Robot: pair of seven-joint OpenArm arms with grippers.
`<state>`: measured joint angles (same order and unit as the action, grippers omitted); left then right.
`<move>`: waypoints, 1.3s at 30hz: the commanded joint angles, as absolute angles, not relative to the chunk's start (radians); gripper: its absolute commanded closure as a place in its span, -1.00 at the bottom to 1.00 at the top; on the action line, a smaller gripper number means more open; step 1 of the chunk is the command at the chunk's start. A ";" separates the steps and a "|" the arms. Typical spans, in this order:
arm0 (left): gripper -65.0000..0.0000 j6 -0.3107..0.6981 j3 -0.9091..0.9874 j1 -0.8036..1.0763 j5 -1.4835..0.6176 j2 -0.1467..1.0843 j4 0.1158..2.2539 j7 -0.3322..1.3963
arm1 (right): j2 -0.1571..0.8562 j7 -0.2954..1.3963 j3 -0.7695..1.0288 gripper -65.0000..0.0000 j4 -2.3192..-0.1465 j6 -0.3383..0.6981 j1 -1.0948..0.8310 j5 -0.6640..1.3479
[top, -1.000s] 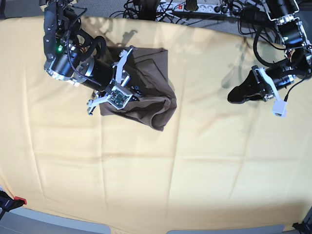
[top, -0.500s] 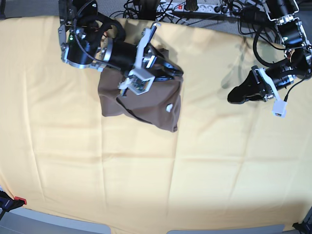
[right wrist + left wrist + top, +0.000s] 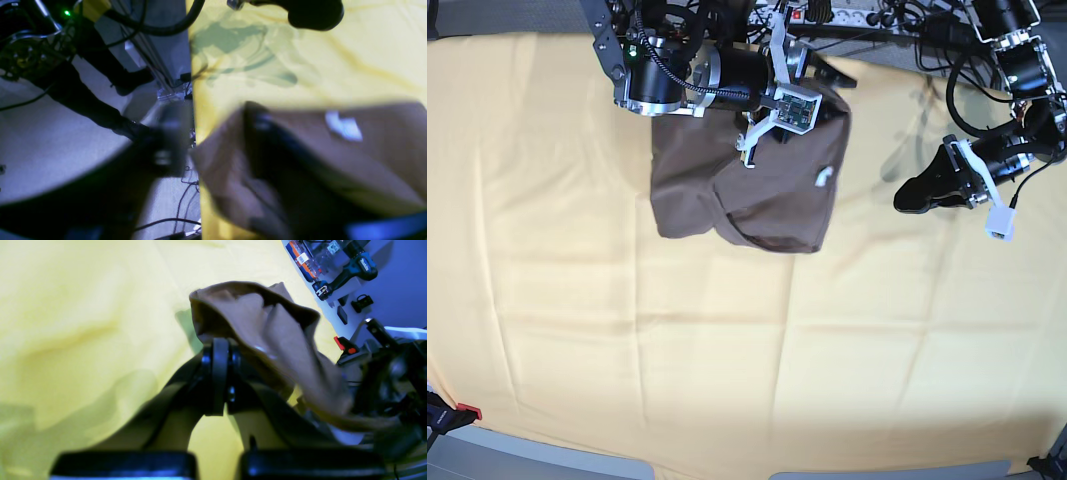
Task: Fold the T-shirt properly
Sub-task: 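Lift the bundle's end with the right gripper and fold it over, then grasp the bundle with both grippers and press its sides together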
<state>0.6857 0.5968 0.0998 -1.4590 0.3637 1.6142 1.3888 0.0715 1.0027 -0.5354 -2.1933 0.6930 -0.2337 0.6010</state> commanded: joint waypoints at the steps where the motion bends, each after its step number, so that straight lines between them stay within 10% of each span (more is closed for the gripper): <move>1: 1.00 0.688 0.602 0.088 -1.484 0.382 1.630 1.376 | 0.066 0.973 -0.537 -0.18 -2.210 0.698 -0.209 0.624; 13: 1.00 0.698 0.578 0.083 -1.484 0.398 1.668 1.396 | 0.079 1.018 -0.331 -0.17 -2.306 0.643 -0.054 0.542; 19: 1.00 0.698 0.376 0.086 -1.484 0.402 1.866 1.396 | 0.186 0.929 -0.134 1.00 -2.275 0.617 -0.052 0.542; 39: 1.00 0.698 -0.340 0.086 -0.645 0.465 2.067 1.117 | 0.367 0.901 -0.154 1.00 -1.623 0.698 0.219 0.628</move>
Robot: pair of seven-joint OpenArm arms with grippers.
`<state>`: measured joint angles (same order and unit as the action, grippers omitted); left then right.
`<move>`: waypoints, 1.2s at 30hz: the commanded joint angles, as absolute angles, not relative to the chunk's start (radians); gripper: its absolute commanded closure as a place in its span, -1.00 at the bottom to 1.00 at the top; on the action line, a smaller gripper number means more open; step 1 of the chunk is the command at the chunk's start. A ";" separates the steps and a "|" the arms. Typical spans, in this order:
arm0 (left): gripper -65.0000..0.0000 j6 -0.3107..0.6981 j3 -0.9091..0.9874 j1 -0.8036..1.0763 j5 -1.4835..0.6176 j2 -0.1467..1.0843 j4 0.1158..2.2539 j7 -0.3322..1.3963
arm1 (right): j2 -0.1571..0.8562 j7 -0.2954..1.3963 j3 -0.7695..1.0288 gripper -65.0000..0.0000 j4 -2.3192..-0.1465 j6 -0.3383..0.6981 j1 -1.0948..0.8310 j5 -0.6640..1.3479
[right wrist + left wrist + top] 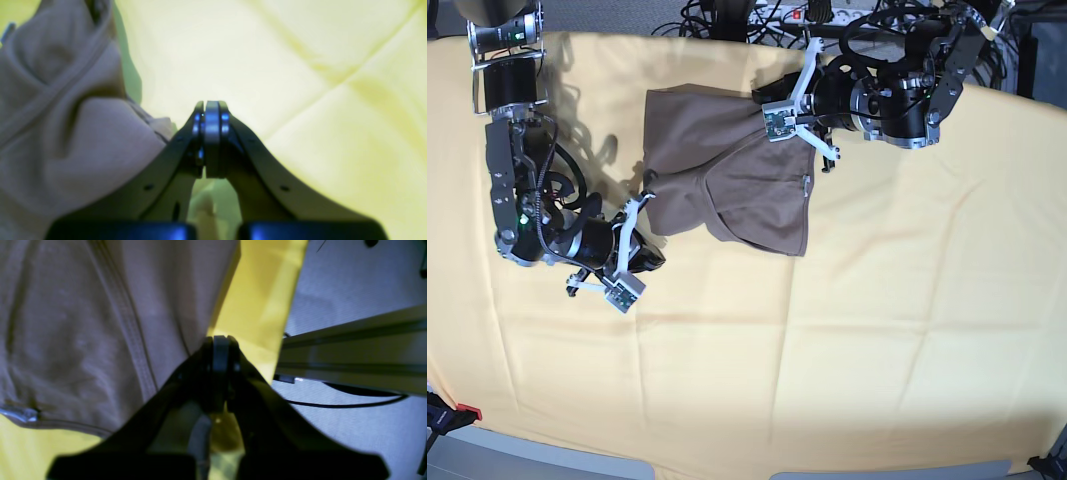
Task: Fold the T-shirt properly
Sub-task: 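Grasp the bundle with both grippers and press its sides together, then release the bundle and pull both grippers away from it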
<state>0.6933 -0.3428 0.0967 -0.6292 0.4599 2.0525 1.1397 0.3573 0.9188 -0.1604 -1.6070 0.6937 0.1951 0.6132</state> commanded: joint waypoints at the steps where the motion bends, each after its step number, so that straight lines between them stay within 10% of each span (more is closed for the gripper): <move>1: 1.00 0.698 -0.340 0.087 -0.628 0.466 2.065 1.105 | 0.366 0.902 -0.169 1.00 -1.600 0.698 0.231 0.628; 36: 1.00 0.673 -0.340 -0.164 -0.367 0.443 1.632 0.805 | 0.555 1.011 -0.305 1.00 -1.596 0.698 0.044 0.928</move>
<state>0.6857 -0.3462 -0.1516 -0.4019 0.4301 1.6245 0.7719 0.5438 0.9932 -0.3054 -1.5856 0.6926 0.0383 0.9318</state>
